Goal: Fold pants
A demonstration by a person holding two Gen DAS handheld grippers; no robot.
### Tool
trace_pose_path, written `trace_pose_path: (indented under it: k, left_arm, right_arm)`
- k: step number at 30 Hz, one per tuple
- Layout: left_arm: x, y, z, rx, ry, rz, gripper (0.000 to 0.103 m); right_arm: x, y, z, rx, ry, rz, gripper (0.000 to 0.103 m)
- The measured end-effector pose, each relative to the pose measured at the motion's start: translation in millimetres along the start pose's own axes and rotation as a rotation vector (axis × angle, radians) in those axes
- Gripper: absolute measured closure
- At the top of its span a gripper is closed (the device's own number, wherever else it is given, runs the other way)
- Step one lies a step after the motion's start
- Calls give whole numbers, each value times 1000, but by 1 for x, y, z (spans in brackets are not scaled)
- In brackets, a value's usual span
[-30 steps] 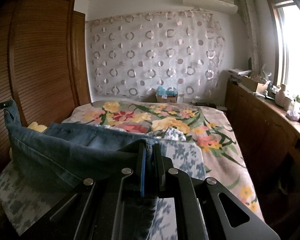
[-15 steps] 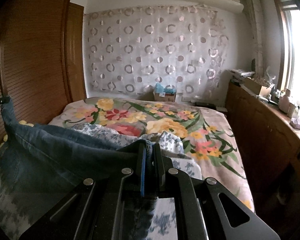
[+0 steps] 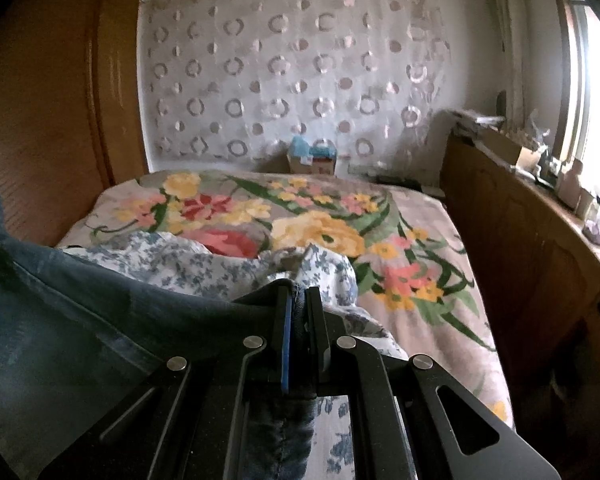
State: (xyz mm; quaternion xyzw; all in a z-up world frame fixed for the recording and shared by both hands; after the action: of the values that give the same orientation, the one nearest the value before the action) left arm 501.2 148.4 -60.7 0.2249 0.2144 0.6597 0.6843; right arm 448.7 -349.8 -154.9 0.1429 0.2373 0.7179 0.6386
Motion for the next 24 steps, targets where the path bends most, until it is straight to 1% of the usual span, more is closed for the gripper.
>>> trace_pose_path:
  k: [4, 8, 10, 11, 12, 13, 14, 15, 16, 17, 19, 21, 22, 23, 24]
  left_arm:
    - [1, -16, -3, 24, 10, -6, 96]
    - [0, -21, -11, 65, 65, -91, 96]
    - [0, -18, -14, 68, 65, -98, 95]
    - [-1, -14, -16, 66, 58, -96, 93]
    - [-1, -13, -16, 64, 54, -96, 92]
    - [-2, -6, -17, 57, 49, -97, 86]
    - [-3, -3, -18, 53, 45, -99, 79]
    - [-3, 1, -18, 49, 42, -105, 74]
    - [-3, 5, -19, 44, 38, -113, 66]
    - [-4, 11, -20, 37, 33, -121, 61]
    - [-4, 17, -23, 34, 26, -121, 58]
    - [-1, 22, -26, 35, 31, -113, 53]
    - [-2, 24, -28, 35, 34, -119, 48]
    - [-2, 27, -33, 41, 42, -136, 41]
    - [-3, 29, -37, 49, 46, -147, 36]
  right_arm:
    - [1, -14, 7, 36, -9, -3, 97]
    - [3, -23, 10, 63, -22, -6, 96]
    - [3, -20, 11, 69, -18, -8, 96]
    - [3, -19, 11, 69, -13, -12, 94]
    - [4, -17, 12, 70, -9, -18, 88]
    - [3, -16, 13, 69, -7, -31, 85]
    - [2, -14, 15, 69, -6, -47, 76]
    - [0, -11, 17, 70, -10, -54, 64]
    - [-1, -8, 18, 69, -18, -52, 58]
    - [-3, -5, 20, 67, -27, -50, 52]
    - [-3, -2, 20, 63, -36, -56, 50]
    - [-5, 10, 20, 49, -36, -58, 49]
    - [-4, 17, 18, 43, -38, -56, 49]
    - [-4, 24, 14, 39, -43, -49, 49]
    - [-3, 32, 10, 35, -50, -33, 48]
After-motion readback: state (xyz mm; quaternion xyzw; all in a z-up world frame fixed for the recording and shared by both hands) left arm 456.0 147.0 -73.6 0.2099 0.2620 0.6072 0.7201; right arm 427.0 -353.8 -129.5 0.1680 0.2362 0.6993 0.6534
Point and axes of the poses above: each gripper's, at about its wrist camera, not at the fingertips, and y roughly against the way its jaws point, x to its left, z to its top, the point moved 7 cm from there along -y, roughly the way its jaws point, and after that the axes turned 2 degrees about -z, right-handed, at the moved point
